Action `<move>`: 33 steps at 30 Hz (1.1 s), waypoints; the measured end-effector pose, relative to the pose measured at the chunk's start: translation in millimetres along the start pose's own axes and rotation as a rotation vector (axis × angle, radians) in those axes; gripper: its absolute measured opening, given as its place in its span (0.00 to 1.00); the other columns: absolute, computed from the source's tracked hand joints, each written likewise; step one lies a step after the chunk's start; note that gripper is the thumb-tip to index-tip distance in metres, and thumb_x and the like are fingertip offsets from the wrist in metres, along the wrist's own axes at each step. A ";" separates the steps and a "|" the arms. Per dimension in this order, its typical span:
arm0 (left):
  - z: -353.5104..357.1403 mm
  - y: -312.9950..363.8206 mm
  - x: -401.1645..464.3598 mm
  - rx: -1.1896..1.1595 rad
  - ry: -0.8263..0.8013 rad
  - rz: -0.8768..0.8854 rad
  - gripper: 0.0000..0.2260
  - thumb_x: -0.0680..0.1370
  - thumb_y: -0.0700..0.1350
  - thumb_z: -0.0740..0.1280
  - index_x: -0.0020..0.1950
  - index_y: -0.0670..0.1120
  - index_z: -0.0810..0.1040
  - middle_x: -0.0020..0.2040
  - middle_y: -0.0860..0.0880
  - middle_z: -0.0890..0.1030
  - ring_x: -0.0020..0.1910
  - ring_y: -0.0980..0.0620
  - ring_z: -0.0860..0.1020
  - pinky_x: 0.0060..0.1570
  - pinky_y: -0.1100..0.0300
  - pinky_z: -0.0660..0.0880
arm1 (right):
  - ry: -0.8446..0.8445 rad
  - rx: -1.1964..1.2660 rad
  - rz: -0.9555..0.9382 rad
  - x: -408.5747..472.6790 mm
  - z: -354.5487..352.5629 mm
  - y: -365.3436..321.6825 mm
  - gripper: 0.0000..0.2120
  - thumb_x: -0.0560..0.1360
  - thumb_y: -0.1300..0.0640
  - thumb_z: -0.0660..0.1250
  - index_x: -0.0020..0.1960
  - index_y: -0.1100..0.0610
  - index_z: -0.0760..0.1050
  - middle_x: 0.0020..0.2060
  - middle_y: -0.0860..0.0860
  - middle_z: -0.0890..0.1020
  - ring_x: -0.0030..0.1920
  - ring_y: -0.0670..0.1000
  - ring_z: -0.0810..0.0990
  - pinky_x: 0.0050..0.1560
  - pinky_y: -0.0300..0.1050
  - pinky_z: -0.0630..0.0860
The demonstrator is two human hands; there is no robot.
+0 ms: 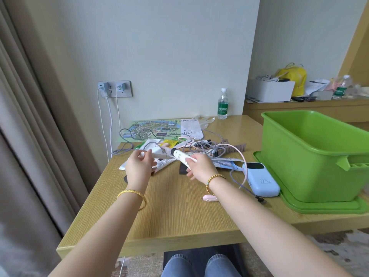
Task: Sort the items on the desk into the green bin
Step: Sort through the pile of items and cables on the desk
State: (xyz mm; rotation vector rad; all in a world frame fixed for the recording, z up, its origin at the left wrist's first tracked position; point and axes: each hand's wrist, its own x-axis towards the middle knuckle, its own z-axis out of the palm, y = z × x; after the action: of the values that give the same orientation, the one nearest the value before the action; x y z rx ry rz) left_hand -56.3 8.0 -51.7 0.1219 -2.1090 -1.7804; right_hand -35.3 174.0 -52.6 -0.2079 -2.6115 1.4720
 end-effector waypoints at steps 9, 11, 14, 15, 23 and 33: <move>12.2 62.8 -18.5 -0.475 0.119 -0.057 0.06 0.81 0.46 0.58 0.51 0.43 0.67 0.44 0.47 0.81 0.35 0.53 0.82 0.29 0.63 0.78 | 0.251 0.382 -0.115 -16.9 -33.8 -39.0 0.14 0.79 0.59 0.57 0.63 0.62 0.71 0.37 0.51 0.78 0.23 0.43 0.74 0.18 0.33 0.69; 26.9 81.0 -25.9 -0.489 0.031 -0.052 0.05 0.80 0.45 0.58 0.52 0.44 0.69 0.45 0.48 0.81 0.37 0.54 0.81 0.30 0.64 0.78 | 0.332 0.390 -0.177 -22.4 -55.0 -48.8 0.12 0.79 0.59 0.57 0.60 0.59 0.72 0.39 0.53 0.80 0.23 0.43 0.74 0.20 0.35 0.70; 57.5 109.2 -42.8 -0.490 -0.128 -0.020 0.07 0.80 0.44 0.59 0.53 0.43 0.73 0.42 0.48 0.81 0.34 0.56 0.80 0.29 0.66 0.77 | 0.489 0.228 -0.307 -33.7 -98.5 -53.4 0.04 0.78 0.57 0.60 0.52 0.53 0.72 0.42 0.53 0.82 0.25 0.42 0.78 0.26 0.45 0.75; 68.4 117.8 -49.7 -0.493 -0.179 -0.009 0.08 0.80 0.45 0.58 0.53 0.42 0.73 0.38 0.48 0.80 0.32 0.55 0.79 0.27 0.67 0.76 | 0.539 0.173 -0.336 -38.3 -114.9 -53.1 0.03 0.77 0.57 0.60 0.51 0.52 0.72 0.41 0.52 0.82 0.27 0.42 0.79 0.29 0.47 0.77; 163.0 165.4 -105.0 -0.330 -0.477 0.100 0.13 0.81 0.43 0.54 0.60 0.42 0.73 0.38 0.49 0.73 0.35 0.52 0.72 0.30 0.62 0.74 | 0.797 -0.168 -0.238 -79.3 -244.7 -14.5 0.10 0.77 0.57 0.61 0.56 0.57 0.76 0.44 0.55 0.83 0.43 0.55 0.83 0.44 0.56 0.79; 235.8 189.3 -151.1 0.159 -0.799 0.390 0.16 0.80 0.43 0.54 0.68 0.47 0.69 0.62 0.40 0.76 0.55 0.39 0.77 0.51 0.52 0.77 | 0.718 -0.462 0.031 -99.5 -299.0 28.9 0.09 0.75 0.63 0.59 0.40 0.63 0.76 0.35 0.59 0.78 0.39 0.59 0.76 0.37 0.47 0.73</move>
State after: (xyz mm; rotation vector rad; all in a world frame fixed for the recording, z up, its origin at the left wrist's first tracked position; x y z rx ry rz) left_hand 36.9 310.7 66.4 -1.0458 -2.5321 -1.5535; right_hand 119.4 420.8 70.9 -0.6801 -2.2728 0.5922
